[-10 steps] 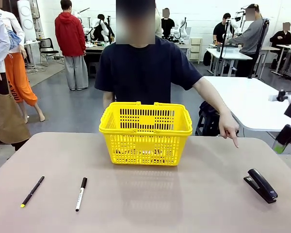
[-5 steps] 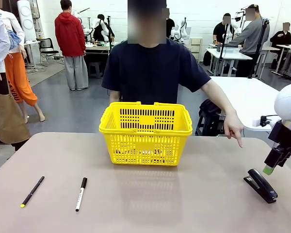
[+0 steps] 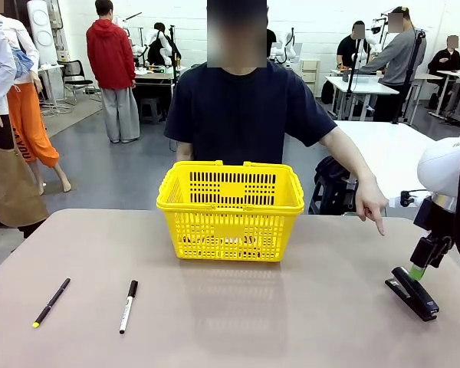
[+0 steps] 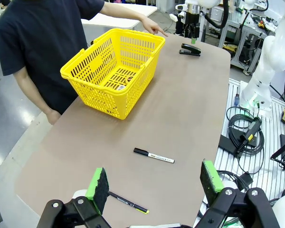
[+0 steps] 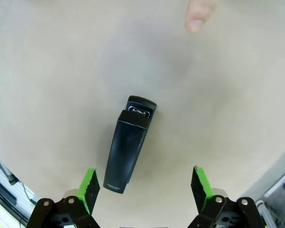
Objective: Place the items the person wants into the basket.
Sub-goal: Pick up the item the person points to and place it in the Market Basket.
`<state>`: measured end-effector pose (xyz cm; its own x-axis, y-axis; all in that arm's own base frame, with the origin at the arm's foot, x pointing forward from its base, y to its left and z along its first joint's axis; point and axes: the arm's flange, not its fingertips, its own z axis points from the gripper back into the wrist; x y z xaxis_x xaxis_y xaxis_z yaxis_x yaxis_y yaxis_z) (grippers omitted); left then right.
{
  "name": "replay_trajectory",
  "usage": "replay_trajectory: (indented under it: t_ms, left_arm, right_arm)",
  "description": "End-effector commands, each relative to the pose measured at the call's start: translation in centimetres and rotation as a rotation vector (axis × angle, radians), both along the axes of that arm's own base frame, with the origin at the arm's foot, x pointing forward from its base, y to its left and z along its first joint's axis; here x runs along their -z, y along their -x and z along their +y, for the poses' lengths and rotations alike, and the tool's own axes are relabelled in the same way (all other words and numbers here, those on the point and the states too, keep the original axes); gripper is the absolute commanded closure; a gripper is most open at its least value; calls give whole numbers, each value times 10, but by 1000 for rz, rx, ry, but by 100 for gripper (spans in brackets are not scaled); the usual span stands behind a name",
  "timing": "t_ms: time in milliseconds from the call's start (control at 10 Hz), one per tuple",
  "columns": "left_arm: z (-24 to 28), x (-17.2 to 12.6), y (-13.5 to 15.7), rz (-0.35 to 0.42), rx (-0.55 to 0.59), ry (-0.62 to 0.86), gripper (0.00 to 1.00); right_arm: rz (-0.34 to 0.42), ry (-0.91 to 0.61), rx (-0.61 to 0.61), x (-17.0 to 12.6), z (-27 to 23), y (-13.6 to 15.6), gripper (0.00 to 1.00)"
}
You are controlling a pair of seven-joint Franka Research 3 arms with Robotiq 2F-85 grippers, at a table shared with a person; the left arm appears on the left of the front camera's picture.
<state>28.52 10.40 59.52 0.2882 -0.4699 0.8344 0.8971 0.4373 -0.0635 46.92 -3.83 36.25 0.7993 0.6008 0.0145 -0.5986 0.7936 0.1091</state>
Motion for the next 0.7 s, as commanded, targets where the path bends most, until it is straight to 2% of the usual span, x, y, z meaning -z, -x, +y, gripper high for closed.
replay_trajectory:
  t_ms: [0, 200, 600]
  left_arm:
    - [1, 1, -1, -20, 15, 17, 0]
    - [1, 1, -1, -20, 15, 17, 0]
    - [1, 1, -1, -20, 15, 17, 0]
  right_arm:
    - [28, 5, -48, 3, 7, 2, 0]
    - [28, 27, -78, 8, 17, 10, 0]
    - [49, 61, -97, 31, 22, 6, 0]
